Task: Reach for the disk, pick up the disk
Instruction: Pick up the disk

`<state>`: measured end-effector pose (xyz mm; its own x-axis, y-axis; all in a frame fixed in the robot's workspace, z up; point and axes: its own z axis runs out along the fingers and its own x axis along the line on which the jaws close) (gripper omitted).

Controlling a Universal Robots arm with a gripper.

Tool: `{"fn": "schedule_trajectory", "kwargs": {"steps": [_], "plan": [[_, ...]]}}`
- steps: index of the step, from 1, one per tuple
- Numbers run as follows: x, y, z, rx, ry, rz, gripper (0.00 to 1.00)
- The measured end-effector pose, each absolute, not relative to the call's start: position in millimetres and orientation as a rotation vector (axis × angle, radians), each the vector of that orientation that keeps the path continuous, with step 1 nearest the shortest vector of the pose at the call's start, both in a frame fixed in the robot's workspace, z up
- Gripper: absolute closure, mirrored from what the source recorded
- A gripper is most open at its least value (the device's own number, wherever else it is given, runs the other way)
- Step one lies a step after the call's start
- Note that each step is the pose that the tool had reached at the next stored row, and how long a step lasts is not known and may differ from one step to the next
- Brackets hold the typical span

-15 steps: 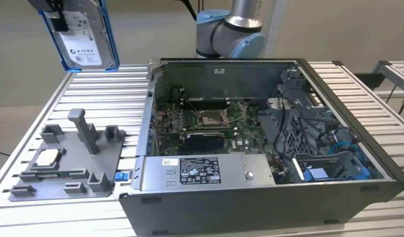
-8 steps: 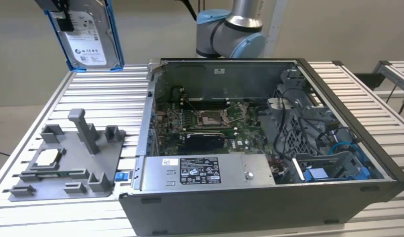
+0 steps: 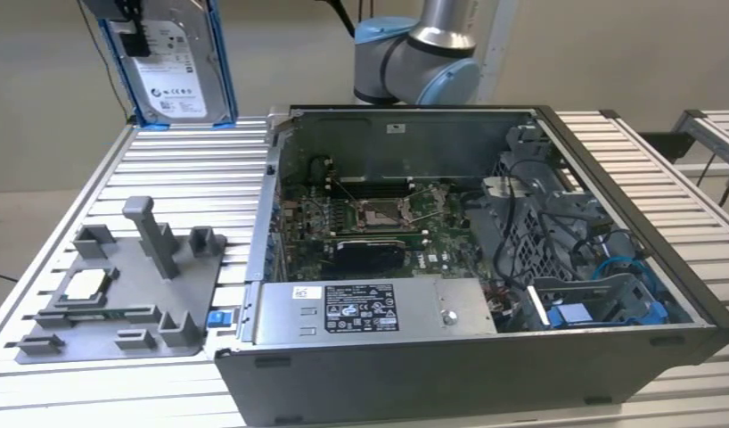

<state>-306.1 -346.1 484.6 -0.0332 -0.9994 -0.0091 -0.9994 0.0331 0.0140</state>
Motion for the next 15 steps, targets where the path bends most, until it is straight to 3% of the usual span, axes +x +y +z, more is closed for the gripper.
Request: {"fn": "schedule_trajectory", "kwargs": {"steps": [15], "plan": [[-273,-346,485,2.182,-2.256,-0.026,1.00]]}}
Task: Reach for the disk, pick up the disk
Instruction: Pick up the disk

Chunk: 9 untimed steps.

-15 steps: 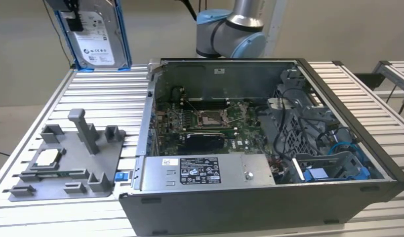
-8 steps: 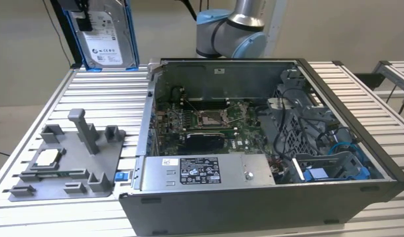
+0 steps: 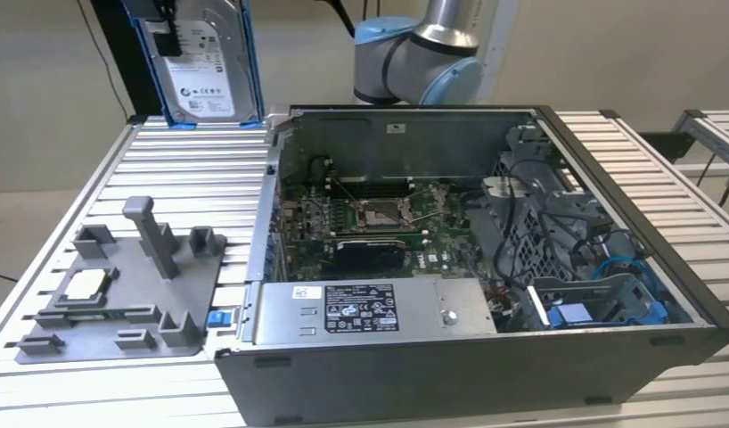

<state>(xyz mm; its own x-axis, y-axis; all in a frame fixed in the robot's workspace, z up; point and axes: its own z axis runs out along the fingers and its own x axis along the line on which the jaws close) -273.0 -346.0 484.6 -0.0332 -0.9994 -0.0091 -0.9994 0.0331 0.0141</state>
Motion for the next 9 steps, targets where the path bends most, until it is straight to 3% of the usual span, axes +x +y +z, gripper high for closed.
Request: {"fn": "schedule_trajectory", "kwargs": {"steps": [9], "plan": [[-255,-346,485,2.182,-2.256,-0.026,1.00]]}}
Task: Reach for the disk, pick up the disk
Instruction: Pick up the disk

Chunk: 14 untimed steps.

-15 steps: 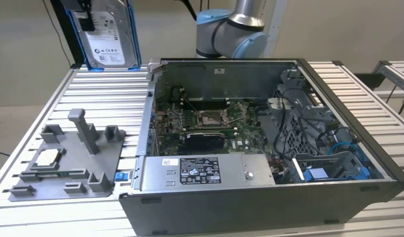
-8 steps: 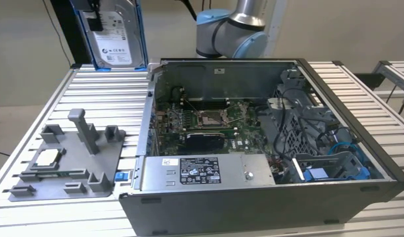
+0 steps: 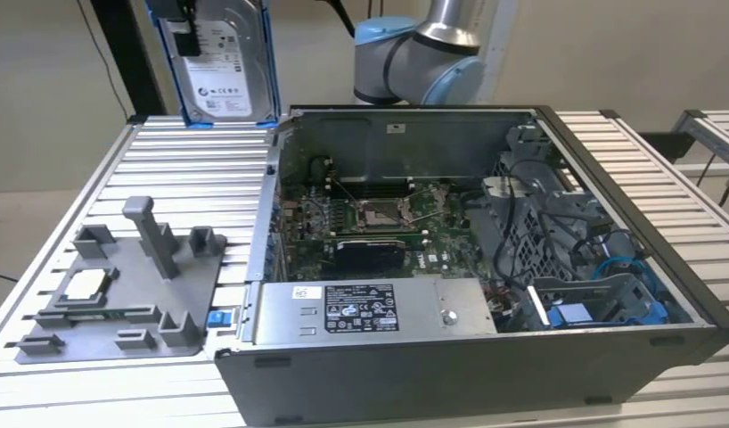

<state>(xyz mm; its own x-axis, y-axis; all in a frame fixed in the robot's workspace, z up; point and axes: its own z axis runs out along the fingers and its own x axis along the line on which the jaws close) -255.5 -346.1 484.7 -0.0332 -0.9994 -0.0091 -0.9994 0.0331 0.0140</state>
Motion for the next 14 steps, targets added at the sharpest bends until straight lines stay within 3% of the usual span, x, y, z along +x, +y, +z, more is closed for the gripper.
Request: {"fn": "schedule_trajectory", "kwargs": {"steps": [14], "plan": [[-227,-346,485,2.182,-2.255,-0.026,1.00]]}}
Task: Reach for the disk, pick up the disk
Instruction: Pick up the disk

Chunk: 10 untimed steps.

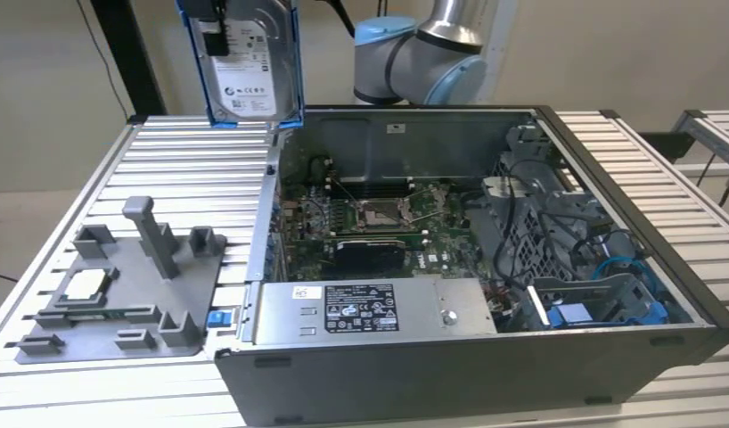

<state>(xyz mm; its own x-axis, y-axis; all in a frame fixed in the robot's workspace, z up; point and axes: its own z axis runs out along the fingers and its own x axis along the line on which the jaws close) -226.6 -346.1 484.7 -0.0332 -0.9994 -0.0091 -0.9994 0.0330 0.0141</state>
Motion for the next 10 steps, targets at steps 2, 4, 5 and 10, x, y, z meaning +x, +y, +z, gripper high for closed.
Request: {"fn": "schedule_trajectory", "kwargs": {"steps": [2,4,5,10], "plan": [[-223,-346,485,2.182,-2.255,-0.026,1.00],[-219,-346,485,2.182,-2.255,-0.026,1.00],[-217,-346,485,2.182,-2.255,-0.026,1.00],[-206,-346,485,2.182,-2.256,-0.026,1.00]]}}
